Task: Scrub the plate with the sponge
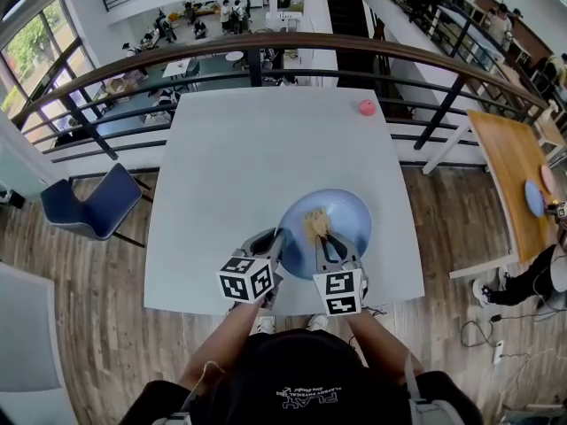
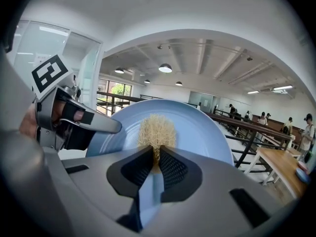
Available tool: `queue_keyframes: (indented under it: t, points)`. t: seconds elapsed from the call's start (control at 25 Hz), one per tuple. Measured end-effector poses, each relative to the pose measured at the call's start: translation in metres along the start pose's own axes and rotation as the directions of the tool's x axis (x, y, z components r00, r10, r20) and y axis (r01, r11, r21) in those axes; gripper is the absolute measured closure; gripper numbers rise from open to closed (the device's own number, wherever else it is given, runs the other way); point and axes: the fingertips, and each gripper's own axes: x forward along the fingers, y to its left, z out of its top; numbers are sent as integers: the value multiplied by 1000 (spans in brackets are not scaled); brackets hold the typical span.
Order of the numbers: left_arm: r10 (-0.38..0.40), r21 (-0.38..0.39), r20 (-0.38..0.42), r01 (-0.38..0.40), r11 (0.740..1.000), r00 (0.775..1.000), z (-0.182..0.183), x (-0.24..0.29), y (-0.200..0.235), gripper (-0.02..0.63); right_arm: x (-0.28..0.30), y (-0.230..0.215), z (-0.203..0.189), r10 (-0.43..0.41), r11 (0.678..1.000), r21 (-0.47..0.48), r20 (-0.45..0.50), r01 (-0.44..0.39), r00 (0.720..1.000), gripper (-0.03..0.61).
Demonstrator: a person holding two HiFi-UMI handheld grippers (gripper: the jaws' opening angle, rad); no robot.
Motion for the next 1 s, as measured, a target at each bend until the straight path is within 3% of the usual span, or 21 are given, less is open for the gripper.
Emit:
queue_keyframes:
  t: [0.24, 0.6, 0.84, 1.0]
  points:
    - [-3, -6, 0, 3, 1000, 1000, 3, -1, 2, 580, -3, -36, -10, -66, 996, 56, -32, 68, 997, 532]
    - [4, -18, 14, -4, 1000, 1000, 7, -4, 5, 578, -7, -81, -28, -147, 986, 64, -76, 152, 986, 532]
    - [25, -26, 34, -24, 999, 999, 12, -4, 11, 578, -6, -81, -16, -141, 988, 58, -43, 143, 989, 532]
    - [45, -34, 65, -43, 998, 997, 25, -7, 19, 586, -16, -58, 11, -92, 995, 40, 21, 91, 996, 532]
